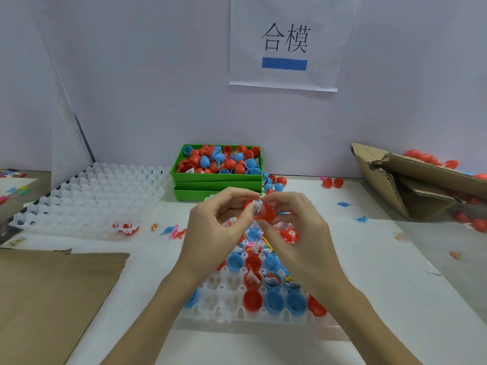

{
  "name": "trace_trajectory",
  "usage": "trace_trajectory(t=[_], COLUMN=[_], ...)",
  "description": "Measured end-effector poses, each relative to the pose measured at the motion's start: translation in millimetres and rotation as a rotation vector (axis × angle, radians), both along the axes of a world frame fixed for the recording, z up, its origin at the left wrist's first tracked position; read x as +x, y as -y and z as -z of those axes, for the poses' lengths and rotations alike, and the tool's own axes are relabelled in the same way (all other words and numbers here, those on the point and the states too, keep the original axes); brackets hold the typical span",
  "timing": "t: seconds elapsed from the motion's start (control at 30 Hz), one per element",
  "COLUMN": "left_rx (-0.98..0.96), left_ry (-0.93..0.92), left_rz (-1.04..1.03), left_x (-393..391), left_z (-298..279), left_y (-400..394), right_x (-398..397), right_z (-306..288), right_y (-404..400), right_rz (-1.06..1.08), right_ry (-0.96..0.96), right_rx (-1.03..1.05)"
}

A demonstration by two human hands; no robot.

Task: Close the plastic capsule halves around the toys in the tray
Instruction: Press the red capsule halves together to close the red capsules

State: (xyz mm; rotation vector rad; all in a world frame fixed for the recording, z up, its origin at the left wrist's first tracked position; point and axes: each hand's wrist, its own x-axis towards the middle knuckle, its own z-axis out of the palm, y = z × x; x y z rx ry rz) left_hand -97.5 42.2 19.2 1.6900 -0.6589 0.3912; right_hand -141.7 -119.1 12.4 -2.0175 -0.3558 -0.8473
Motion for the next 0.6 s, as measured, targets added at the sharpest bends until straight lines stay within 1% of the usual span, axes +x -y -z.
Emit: trace_trajectory(t=[0.1, 0.23, 0.3, 0.4, 0.47, 0.53, 0.6], left_rx=[0.022, 0.029, 0.005, -0.039, -0.045, -0.018, 0.013], left_ry=[0.032, 0.043, 0.03, -0.004, 0.003, 0.039, 0.063], left_rz=[-0.029, -0.016, -0.003, 0.024, 0.012, -0.033, -0.07], left_x=[-0.7, -0.6, -1.3, -2.7, -2.8, -2.8, -2.4], left_z=[1.6, 2.6, 1.2, -1.7, -1.5, 0.1, 1.9], left_y=[1.9, 0.7, 0.1, 0.5, 1.1, 1.8, 1.6], right_x=[-2.2, -1.2, -0.6, 0.3, 0.8, 0.8, -0.3], right_z=[-1.7, -1.2, -0.7, -1.8, -2.4, -1.9, -0.9], right_y=[-0.6, 0.4, 1.3, 5.1, 6.7, 4.4, -0.1], right_rz=[-0.071, -0.124, -0.095, 0.003, 0.044, 0.06, 0.041], right_ry=[-0.06, -0.145, -0.111, 0.003, 0.047, 0.068, 0.05], right_rx=[0.049, 0.061, 0.024, -0.098, -0.15, -0.166, -0.105])
